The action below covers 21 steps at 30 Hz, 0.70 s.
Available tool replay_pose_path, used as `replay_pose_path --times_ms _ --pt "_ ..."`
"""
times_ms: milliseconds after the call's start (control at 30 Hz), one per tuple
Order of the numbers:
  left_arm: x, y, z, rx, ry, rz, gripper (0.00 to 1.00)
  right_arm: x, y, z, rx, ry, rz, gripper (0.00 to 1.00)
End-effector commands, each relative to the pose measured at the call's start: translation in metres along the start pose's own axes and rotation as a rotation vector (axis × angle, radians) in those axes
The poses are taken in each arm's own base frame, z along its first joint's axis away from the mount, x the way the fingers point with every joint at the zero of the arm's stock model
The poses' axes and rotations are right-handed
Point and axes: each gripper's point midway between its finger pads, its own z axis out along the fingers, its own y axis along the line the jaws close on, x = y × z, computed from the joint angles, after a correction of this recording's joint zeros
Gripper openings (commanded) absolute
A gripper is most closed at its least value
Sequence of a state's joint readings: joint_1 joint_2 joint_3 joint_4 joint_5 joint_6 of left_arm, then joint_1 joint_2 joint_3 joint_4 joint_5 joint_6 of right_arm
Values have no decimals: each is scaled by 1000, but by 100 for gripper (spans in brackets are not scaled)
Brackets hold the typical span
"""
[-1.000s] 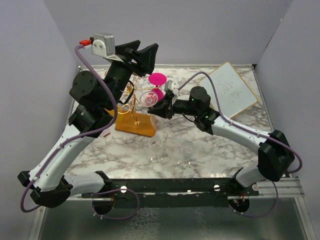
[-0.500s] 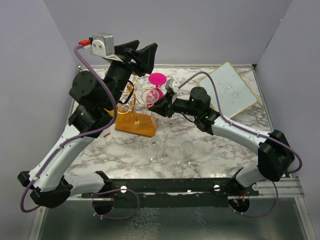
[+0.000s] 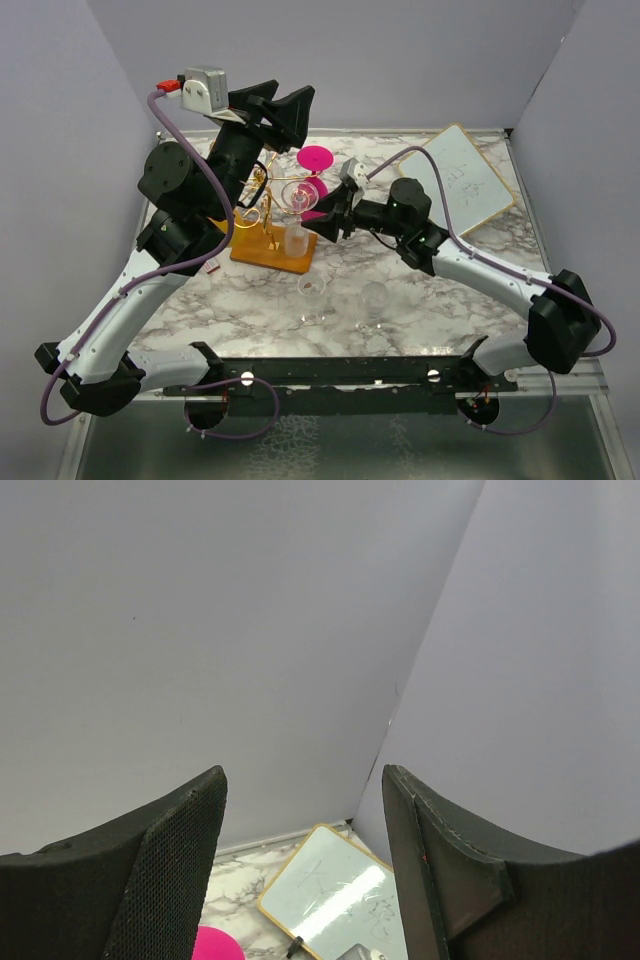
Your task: Place the wine glass upside down on the wine glass rack
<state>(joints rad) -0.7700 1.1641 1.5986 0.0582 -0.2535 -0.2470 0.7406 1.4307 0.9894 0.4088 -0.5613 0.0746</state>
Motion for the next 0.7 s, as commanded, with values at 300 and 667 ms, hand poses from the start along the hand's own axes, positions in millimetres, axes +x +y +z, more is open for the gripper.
replay_pose_path --times_ms 300,667 --pt "-12 5 -11 -19 -25 2 66 -5 12 -50 136 105 105 67" --pt "8 9 -22 -19 22 1 66 47 9 -148 572 619 449 61"
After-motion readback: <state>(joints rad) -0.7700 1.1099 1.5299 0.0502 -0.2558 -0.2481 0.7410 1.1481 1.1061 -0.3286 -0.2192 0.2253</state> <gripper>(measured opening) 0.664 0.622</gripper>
